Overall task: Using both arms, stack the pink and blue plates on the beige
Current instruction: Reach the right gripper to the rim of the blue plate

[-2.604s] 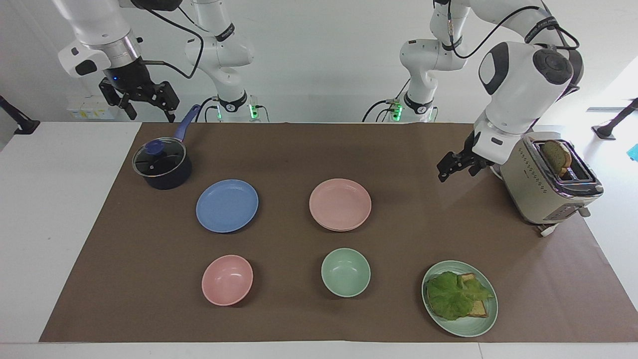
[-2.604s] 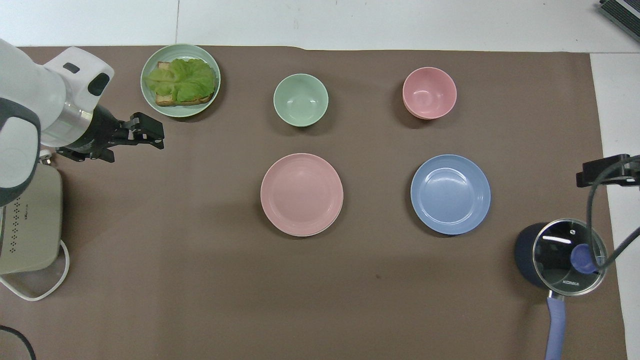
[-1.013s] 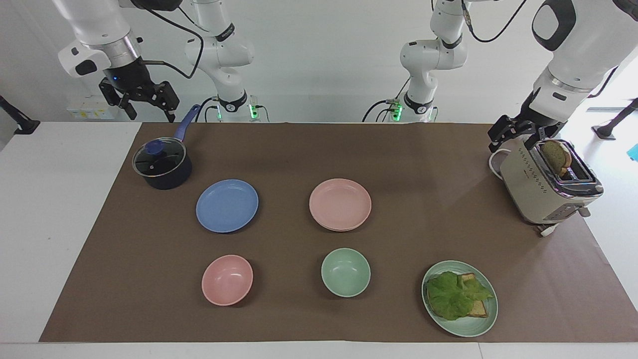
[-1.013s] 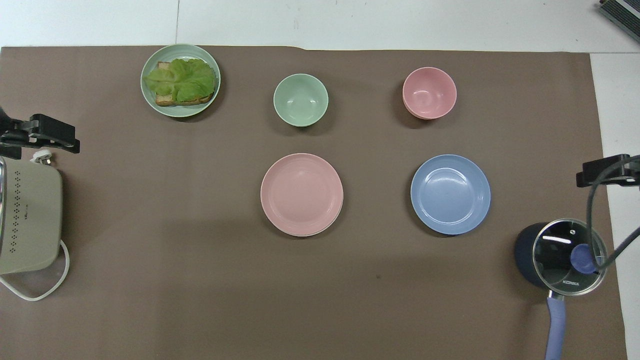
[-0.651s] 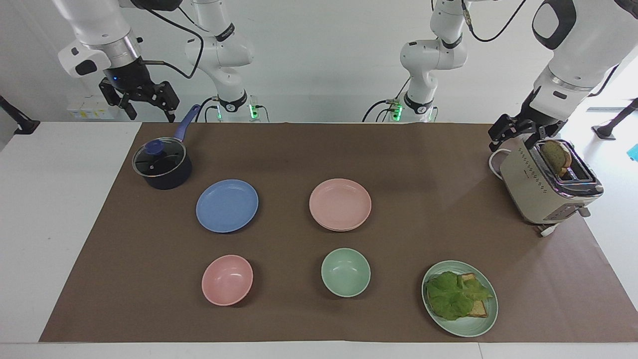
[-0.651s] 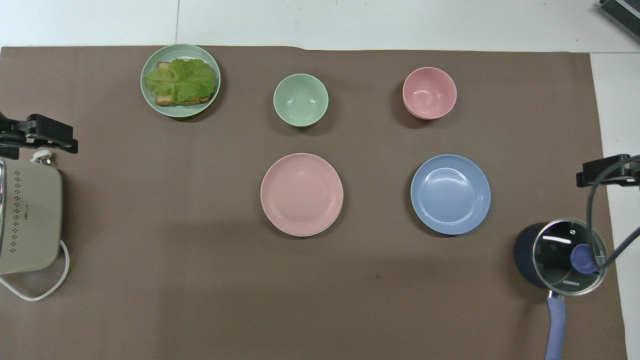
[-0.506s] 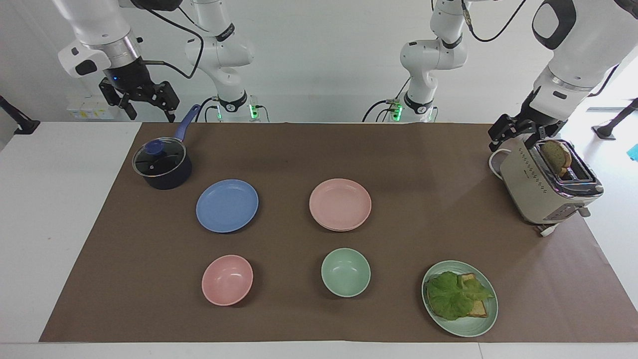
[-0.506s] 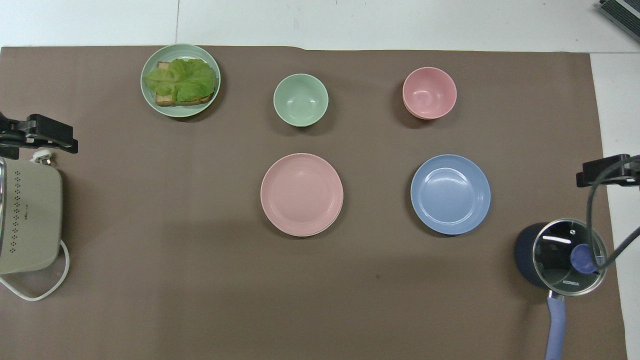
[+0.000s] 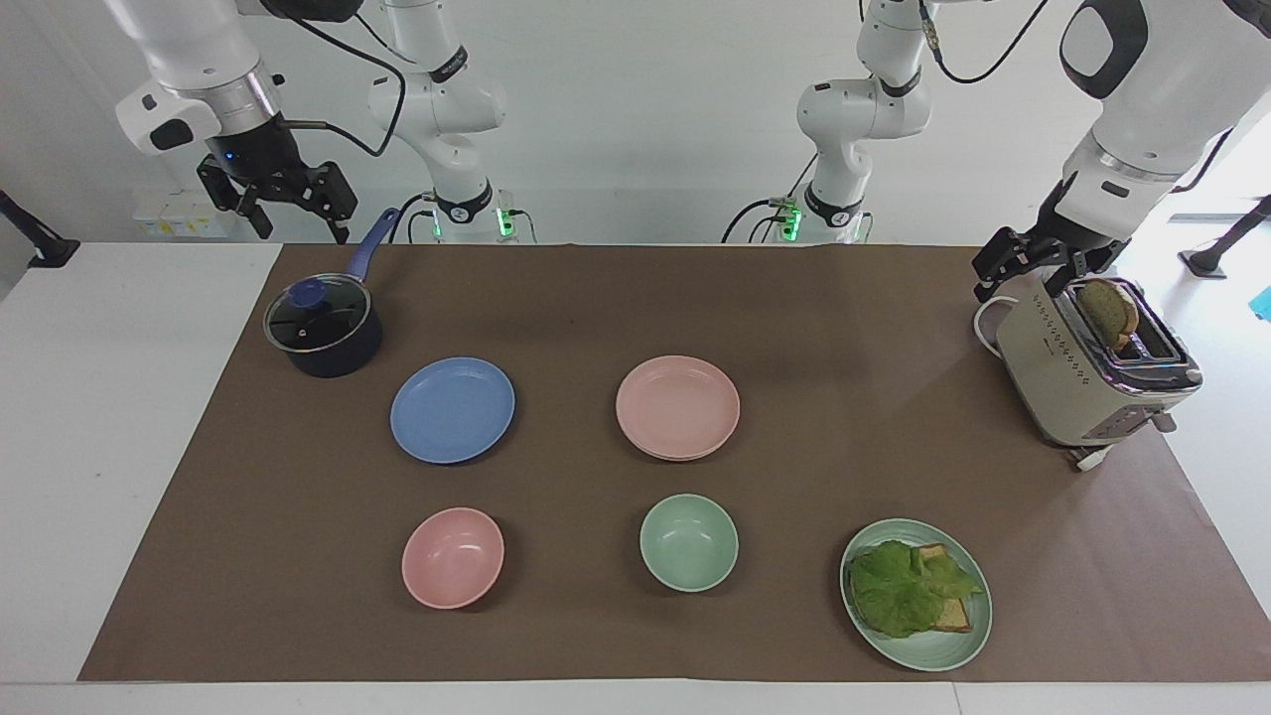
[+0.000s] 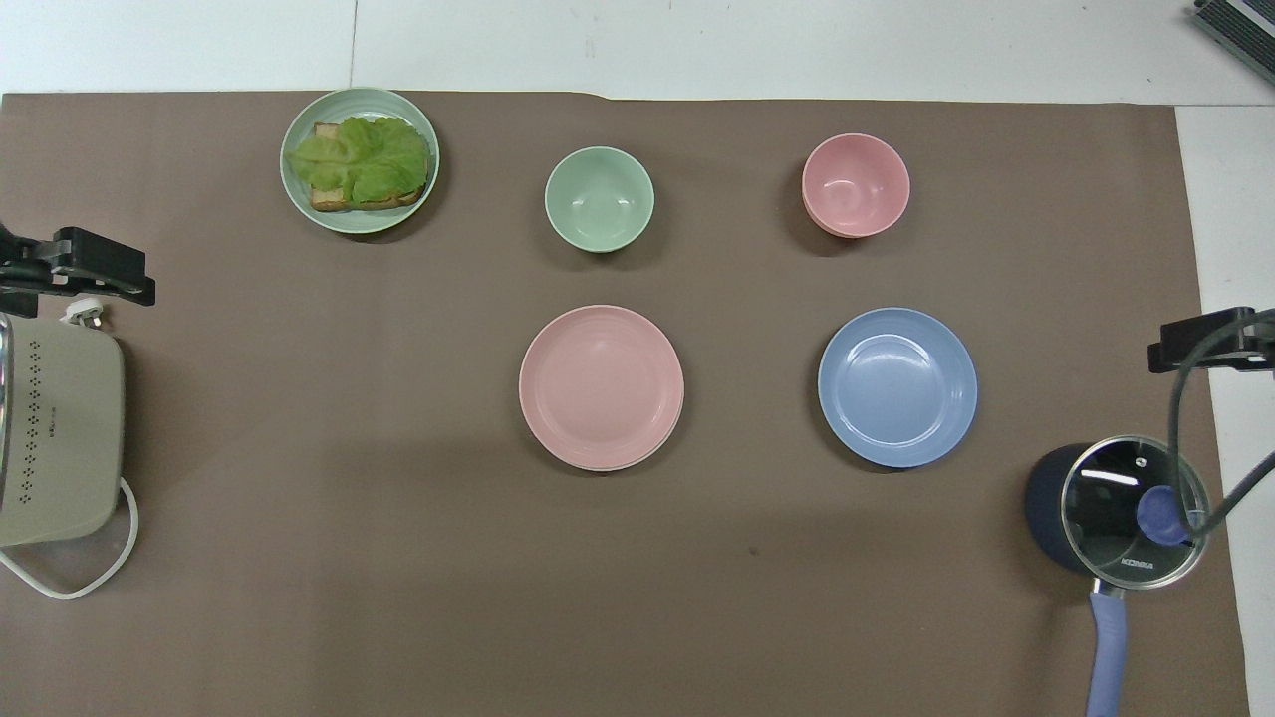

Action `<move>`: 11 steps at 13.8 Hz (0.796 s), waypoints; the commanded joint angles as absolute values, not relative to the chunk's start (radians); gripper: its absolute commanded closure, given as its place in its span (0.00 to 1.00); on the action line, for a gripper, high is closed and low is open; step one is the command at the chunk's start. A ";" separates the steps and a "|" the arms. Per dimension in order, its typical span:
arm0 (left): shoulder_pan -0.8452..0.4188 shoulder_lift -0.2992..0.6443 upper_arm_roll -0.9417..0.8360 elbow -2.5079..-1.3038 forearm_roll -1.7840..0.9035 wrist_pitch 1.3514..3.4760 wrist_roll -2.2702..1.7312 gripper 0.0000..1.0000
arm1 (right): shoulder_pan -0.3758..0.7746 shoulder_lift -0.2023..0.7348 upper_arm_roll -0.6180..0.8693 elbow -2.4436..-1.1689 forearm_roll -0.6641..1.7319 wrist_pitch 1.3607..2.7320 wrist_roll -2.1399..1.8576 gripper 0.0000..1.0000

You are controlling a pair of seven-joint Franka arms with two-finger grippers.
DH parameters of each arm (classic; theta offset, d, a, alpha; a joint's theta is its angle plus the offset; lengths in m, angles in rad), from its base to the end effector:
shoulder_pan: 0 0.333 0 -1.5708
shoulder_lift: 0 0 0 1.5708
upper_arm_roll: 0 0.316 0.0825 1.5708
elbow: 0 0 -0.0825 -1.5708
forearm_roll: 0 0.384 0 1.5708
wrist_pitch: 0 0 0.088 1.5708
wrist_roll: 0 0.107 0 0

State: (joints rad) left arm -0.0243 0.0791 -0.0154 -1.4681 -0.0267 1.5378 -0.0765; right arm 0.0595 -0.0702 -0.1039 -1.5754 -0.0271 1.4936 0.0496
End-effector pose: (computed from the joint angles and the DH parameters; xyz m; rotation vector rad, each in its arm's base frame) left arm 0.5756 -0.0254 0.6253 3.1137 0.0562 -0.0171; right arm 0.5240 -0.0286 0.6533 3.1182 -0.1492 -0.0186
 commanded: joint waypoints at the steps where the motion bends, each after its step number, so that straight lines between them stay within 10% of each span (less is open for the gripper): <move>1: -0.020 0.069 -0.018 -1.468 -0.020 1.525 -0.071 0.00 | 0.058 -0.084 -0.100 -1.592 -0.031 1.491 0.025 0.00; 11: -0.020 0.069 -0.018 -1.468 -0.020 1.525 -0.071 0.00 | 0.080 0.073 -0.095 -1.980 0.030 2.075 -0.018 0.00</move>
